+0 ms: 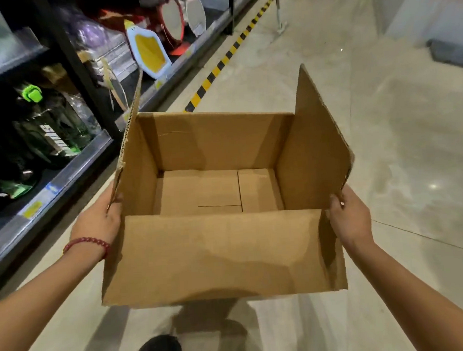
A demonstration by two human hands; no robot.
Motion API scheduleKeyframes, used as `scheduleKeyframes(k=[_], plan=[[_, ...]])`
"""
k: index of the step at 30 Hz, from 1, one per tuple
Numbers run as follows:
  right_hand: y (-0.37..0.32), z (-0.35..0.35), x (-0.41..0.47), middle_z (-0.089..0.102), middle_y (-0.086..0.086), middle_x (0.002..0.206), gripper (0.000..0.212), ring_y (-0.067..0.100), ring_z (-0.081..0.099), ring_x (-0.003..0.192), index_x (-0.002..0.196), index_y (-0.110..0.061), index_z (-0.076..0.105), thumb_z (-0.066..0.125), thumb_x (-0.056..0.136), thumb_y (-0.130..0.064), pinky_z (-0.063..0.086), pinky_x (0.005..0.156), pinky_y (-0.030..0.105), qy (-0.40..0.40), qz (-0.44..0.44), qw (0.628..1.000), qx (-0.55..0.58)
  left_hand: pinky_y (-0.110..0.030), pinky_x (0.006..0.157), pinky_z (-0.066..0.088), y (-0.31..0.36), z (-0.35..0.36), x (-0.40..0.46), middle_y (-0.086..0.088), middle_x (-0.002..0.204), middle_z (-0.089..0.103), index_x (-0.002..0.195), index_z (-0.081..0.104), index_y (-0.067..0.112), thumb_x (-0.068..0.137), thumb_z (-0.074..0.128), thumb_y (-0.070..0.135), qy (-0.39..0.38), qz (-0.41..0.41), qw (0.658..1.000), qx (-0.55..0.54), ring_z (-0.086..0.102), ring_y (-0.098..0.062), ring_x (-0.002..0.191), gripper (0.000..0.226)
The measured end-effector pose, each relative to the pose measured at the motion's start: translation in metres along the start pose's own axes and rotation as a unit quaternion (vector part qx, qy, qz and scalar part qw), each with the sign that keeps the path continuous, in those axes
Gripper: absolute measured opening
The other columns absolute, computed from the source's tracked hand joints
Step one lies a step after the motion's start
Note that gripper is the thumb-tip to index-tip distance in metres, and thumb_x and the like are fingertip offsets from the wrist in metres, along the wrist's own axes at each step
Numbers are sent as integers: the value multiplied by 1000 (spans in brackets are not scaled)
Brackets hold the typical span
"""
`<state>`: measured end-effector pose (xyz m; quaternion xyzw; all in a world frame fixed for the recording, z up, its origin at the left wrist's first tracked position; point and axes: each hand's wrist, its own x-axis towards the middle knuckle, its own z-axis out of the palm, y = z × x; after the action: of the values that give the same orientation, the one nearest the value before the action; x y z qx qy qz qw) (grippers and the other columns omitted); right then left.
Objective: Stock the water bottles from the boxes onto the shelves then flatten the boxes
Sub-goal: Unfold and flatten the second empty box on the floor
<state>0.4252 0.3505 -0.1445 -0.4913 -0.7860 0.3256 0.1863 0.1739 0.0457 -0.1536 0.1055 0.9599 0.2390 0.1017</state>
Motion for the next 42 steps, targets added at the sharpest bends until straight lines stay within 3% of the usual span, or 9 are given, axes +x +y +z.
scheduleKeyframes(k=[9,12,15,21,25,29,32,37,42], plan=[[21,-10,-24,66,12,100,29,23,52,79,113,-12,60,34,99,-14,49,78,41,-10,-43,998,-49,-37,82,44,-17,-4,-26,-18,117,62,127,55,20,98,41,27,-19,-23,999,-23,58,-36,103,32],[26,-18,-35,62,9,82,26,25,53,71,105,-13,59,35,96,-10,44,61,33,-18,-52,996,-76,-32,74,46,-18,-5,-46,-14,125,59,138,43,33,97,44,22,-35,-24,999,-7,59,-35,100,42],[31,-22,-45,57,7,73,20,24,50,64,96,-8,56,36,93,-7,38,55,30,-16,-53,994,-97,-33,79,46,-16,-5,-63,-12,135,52,142,35,39,97,44,20,-25,-40,999,-2,58,-35,105,50],[39,-31,-71,53,10,71,12,27,48,61,97,-11,42,40,87,-4,36,50,31,-45,-68,987,-139,-31,57,45,-21,-6,-95,-18,120,58,145,24,35,97,44,19,-64,-80,994,-31,57,-29,73,54],[46,-37,-86,42,3,63,11,17,37,53,91,-12,33,40,87,-4,23,44,28,-74,-93,973,-198,-36,80,44,-28,-8,-119,-16,129,54,147,14,32,96,49,24,-100,-75,992,-8,58,-31,93,63],[56,-40,-104,44,1,67,13,14,36,53,93,-13,31,41,89,-7,24,45,28,-97,-113,963,-223,-39,97,38,-31,-10,-139,-11,146,37,150,10,28,94,53,22,-123,-71,989,-41,47,-31,123,71],[62,-44,-116,41,-1,64,14,13,36,53,95,-13,28,40,89,-9,22,44,28,-106,-115,962,-224,-35,102,34,-30,-12,-158,-8,149,32,150,11,26,93,55,17,-133,-54,987,-78,40,-29,130,73],[73,-45,-134,43,3,64,11,16,39,55,97,-11,31,37,88,-10,24,45,28,-106,-107,964,-220,-45,105,39,-39,-25,-169,-6,147,38,147,10,39,68,64,64,-137,-28,985,-102,41,-28,131,99],[81,-47,-146,55,10,76,16,31,53,70,106,-11,38,40,91,-13,47,61,37,-119,-52,975,-178,-44,109,30,-25,-44,-190,0,155,23,151,4,29,46,58,88,-191,-10,978,-82,29,-23,138,132]])
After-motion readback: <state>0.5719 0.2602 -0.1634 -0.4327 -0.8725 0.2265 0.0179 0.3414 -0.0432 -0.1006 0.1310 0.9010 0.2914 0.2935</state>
